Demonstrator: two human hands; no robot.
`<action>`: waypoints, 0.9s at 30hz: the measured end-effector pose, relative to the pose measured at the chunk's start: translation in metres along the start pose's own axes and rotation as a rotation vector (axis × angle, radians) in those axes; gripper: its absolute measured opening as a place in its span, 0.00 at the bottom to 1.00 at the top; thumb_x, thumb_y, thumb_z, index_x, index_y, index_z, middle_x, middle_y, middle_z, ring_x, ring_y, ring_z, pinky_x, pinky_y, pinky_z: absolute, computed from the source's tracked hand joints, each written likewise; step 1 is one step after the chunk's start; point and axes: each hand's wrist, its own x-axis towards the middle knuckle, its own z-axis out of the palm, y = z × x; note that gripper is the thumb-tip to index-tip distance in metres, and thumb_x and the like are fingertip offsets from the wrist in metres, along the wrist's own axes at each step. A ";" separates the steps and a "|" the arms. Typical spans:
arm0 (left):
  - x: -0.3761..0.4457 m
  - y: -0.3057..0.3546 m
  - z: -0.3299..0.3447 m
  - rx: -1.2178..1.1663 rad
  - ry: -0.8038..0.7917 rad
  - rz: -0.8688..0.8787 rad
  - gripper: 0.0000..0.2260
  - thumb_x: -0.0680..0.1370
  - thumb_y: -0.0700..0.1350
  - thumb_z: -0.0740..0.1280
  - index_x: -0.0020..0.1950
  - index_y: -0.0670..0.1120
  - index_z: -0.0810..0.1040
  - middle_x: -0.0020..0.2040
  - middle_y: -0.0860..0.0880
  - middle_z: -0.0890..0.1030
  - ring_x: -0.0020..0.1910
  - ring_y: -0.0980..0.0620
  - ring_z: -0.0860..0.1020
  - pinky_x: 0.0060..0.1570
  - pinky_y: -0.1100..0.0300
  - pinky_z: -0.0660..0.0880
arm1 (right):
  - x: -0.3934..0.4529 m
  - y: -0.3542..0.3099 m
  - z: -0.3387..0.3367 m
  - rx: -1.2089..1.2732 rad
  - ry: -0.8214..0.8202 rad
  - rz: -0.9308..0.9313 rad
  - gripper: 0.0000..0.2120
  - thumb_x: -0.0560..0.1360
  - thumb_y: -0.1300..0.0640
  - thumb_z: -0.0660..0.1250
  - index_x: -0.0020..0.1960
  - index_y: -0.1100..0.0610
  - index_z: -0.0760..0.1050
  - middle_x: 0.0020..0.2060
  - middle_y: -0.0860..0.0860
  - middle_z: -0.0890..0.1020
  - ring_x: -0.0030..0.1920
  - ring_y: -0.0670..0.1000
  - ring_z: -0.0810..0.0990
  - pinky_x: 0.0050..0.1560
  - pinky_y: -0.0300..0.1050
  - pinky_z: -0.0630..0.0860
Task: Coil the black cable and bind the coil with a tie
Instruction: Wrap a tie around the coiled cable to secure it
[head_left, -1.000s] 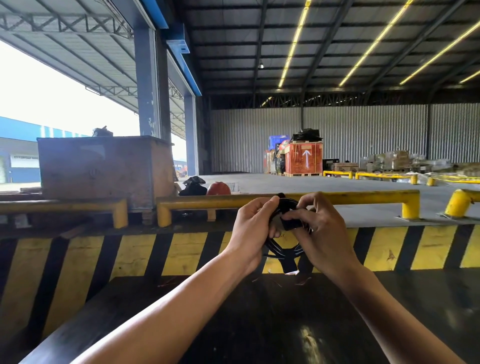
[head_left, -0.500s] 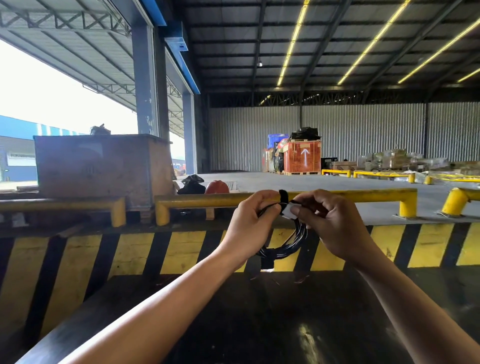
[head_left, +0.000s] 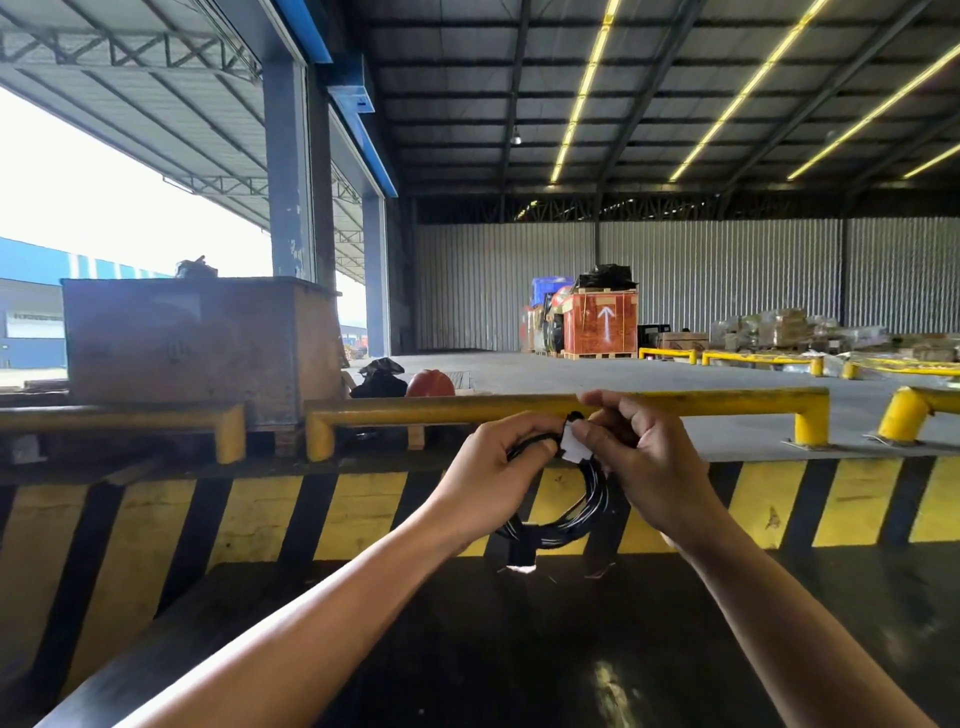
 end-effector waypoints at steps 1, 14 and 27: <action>-0.001 -0.002 -0.001 0.008 0.000 0.004 0.14 0.78 0.42 0.62 0.48 0.62 0.80 0.37 0.66 0.81 0.28 0.69 0.75 0.29 0.77 0.67 | -0.001 0.000 0.001 -0.013 -0.039 0.013 0.11 0.75 0.55 0.67 0.57 0.49 0.74 0.35 0.47 0.79 0.34 0.38 0.77 0.35 0.31 0.74; -0.015 -0.029 -0.010 -0.154 -0.039 -0.200 0.11 0.73 0.50 0.71 0.55 0.55 0.80 0.44 0.55 0.84 0.41 0.58 0.81 0.41 0.65 0.76 | -0.020 0.022 0.010 -0.087 0.027 -0.045 0.05 0.76 0.52 0.64 0.43 0.49 0.78 0.33 0.45 0.81 0.34 0.44 0.79 0.35 0.42 0.77; -0.144 -0.181 0.043 -0.421 0.296 -1.127 0.15 0.74 0.34 0.70 0.60 0.37 0.73 0.43 0.43 0.78 0.37 0.48 0.77 0.43 0.53 0.79 | -0.150 0.211 0.084 0.364 0.222 0.889 0.06 0.77 0.61 0.64 0.44 0.61 0.78 0.37 0.54 0.80 0.30 0.48 0.76 0.28 0.38 0.77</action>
